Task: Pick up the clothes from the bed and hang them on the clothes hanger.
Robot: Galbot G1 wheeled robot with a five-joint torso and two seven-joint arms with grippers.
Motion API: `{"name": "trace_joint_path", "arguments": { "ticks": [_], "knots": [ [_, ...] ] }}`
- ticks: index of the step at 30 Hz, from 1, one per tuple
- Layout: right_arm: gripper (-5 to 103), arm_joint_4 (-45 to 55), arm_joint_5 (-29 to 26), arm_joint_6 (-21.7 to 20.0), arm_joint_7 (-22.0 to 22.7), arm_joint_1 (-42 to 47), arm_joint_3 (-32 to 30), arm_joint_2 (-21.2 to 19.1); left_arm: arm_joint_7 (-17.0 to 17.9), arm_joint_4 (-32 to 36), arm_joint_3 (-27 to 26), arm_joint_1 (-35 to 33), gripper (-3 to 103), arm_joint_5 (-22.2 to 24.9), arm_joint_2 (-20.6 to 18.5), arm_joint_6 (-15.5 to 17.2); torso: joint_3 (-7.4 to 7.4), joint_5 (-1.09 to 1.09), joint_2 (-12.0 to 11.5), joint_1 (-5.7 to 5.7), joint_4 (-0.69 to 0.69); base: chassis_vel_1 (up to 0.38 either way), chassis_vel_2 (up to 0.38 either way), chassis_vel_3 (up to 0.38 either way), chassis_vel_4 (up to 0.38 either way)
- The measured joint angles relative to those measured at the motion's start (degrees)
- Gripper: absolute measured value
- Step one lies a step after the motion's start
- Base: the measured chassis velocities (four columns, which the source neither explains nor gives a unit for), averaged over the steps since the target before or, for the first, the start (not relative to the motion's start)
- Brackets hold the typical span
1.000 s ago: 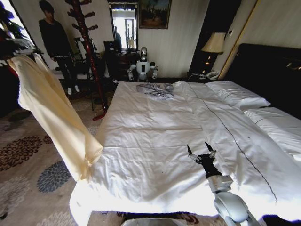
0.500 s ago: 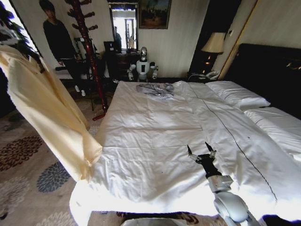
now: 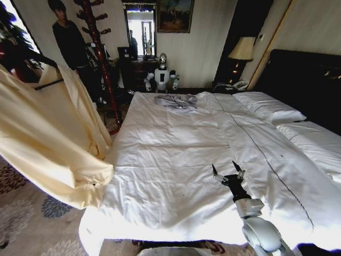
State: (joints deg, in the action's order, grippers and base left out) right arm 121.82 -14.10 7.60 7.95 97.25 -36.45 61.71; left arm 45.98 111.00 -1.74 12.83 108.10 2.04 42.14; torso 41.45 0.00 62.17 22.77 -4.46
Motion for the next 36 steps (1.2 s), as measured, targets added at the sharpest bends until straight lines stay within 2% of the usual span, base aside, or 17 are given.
{"name": "trace_joint_path", "arguments": {
  "ticks": [9,13,17,18,20,22,25,27,28,30,35,36],
  "knots": [
    [100,0.0,0.0,0.0,0.0,0.0,0.0,0.0,-1.3,-0.8,0.0,-0.3,100,-0.6,1.7,0.0,0.00,0.00,0.0,0.00,0.01,0.000,0.000,0.000,0.000],
    [100,0.0,0.0,0.0,0.0,0.0,0.0,0.0,-5.7,-2.8,0.5,-0.1,100,-7.1,4.0,-0.9,0.00,0.00,0.0,0.00,0.00,0.000,0.000,0.000,0.000],
    [100,0.0,0.0,0.0,0.0,0.0,0.0,0.0,-8.4,-3.7,0.9,-0.1,100,-10.2,5.5,-2.5,0.00,0.00,0.0,0.00,0.00,0.000,0.000,0.000,0.000],
    [100,0.0,0.0,0.0,0.0,0.0,0.0,0.0,-10.7,-4.2,1.0,-0.5,100,-13.2,6.4,-4.0,0.00,0.01,0.0,0.00,0.00,0.000,0.000,0.000,0.000],
    [100,0.0,0.0,0.0,0.0,0.0,0.0,0.0,-13.0,-4.6,1.2,-0.7,100,-16.0,7.1,-5.4,0.00,0.00,0.0,0.00,-0.01,0.000,0.000,0.000,0.000],
    [100,0.0,0.0,0.0,0.0,0.0,0.0,0.0,-13.5,-4.6,1.2,-0.8,100,-16.7,7.3,-5.6,0.00,0.00,0.0,0.00,0.00,0.000,0.000,0.000,0.000],
    [100,0.0,0.0,0.0,0.0,0.0,0.0,0.0,-16.6,-4.9,2.1,0.0,100,-21.7,8.2,-7.8,0.00,0.00,0.0,0.00,0.01,0.000,0.000,0.000,0.000],
    [100,0.0,0.0,0.0,0.0,0.0,0.0,0.0,-17.0,-4.9,2.3,0.1,100,-22.5,8.4,-8.1,0.00,0.00,0.0,0.00,0.01,0.000,0.000,0.000,0.000],
    [100,0.0,0.0,0.0,0.0,0.0,0.0,0.0,-18.4,-5.2,2.8,0.6,100,-26.3,8.9,-9.8,0.00,0.00,0.0,0.00,0.00,0.000,0.000,0.000,0.000],
    [100,0.0,0.0,0.0,0.0,0.0,0.0,0.0,-19.8,-5.1,3.2,0.8,100,-30.0,9.2,-11.6,0.00,0.00,0.0,0.00,0.00,0.000,0.000,0.000,0.000],
    [100,0.0,0.0,0.0,0.0,0.0,0.0,0.0,-21.1,-3.8,3.2,1.0,100,-33.2,9.2,-12.9,0.00,0.01,0.0,0.00,0.00,0.000,0.000,0.000,0.000],
    [100,0.0,0.0,0.0,0.0,0.0,0.0,0.0,-22.3,-3.6,3.4,1.0,100,-35.6,9.1,-14.2,0.00,0.01,0.0,0.00,0.00,0.000,0.000,0.000,0.000]
  ]
}}
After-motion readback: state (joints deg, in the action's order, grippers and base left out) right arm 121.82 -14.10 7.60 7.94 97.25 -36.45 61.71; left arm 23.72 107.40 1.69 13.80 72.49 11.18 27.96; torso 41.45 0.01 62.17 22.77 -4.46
